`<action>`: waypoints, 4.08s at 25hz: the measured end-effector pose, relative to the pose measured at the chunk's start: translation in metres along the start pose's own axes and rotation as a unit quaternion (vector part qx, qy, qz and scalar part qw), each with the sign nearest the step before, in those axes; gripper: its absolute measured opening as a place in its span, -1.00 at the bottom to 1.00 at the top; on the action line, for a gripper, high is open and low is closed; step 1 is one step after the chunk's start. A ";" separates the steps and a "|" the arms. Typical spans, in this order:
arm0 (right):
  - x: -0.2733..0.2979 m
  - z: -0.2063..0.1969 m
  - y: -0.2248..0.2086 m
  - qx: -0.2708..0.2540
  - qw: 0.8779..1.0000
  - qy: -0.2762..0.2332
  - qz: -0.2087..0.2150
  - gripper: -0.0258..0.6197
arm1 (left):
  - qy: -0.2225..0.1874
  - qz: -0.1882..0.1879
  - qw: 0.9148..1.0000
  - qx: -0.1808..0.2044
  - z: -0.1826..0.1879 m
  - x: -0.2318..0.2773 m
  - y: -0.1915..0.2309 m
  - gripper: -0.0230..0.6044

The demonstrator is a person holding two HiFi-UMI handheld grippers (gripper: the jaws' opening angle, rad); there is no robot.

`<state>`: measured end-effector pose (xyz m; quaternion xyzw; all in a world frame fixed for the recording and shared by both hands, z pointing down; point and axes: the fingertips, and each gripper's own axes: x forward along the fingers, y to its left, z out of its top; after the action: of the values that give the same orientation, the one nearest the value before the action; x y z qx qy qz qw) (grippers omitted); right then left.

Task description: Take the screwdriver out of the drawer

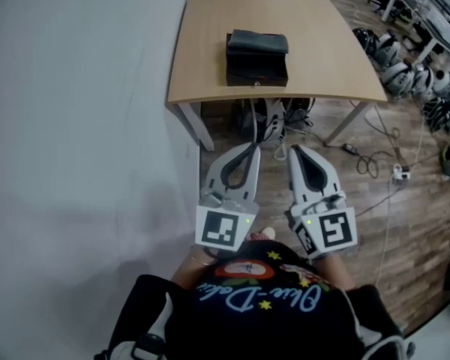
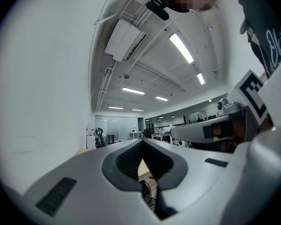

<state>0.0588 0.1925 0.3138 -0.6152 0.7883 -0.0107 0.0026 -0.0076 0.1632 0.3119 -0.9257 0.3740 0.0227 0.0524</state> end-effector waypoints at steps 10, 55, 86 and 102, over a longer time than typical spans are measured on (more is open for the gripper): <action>-0.006 0.004 -0.021 -0.009 1.000 0.001 0.000 -0.92 | 0.006 0.005 1.000 -0.007 -0.002 0.013 -0.014 -0.93; 0.137 -0.016 -0.101 -0.015 1.000 0.026 0.004 -0.92 | 0.018 0.006 1.000 -0.003 -0.041 0.154 0.074 -0.93; 0.265 -0.031 -0.104 -0.024 0.997 0.066 -0.021 -0.92 | 0.022 -0.019 1.000 -0.010 -0.069 0.219 0.188 -0.93; 0.319 -0.062 -0.141 -0.067 0.988 0.136 0.021 -0.92 | 0.058 0.009 0.998 0.001 -0.101 0.251 0.222 -0.93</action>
<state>0.1173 -0.1505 0.3811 -0.5899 0.7931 -0.0417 -0.1456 0.0187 -0.1798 0.3746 -0.9220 0.3845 -0.0315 0.0313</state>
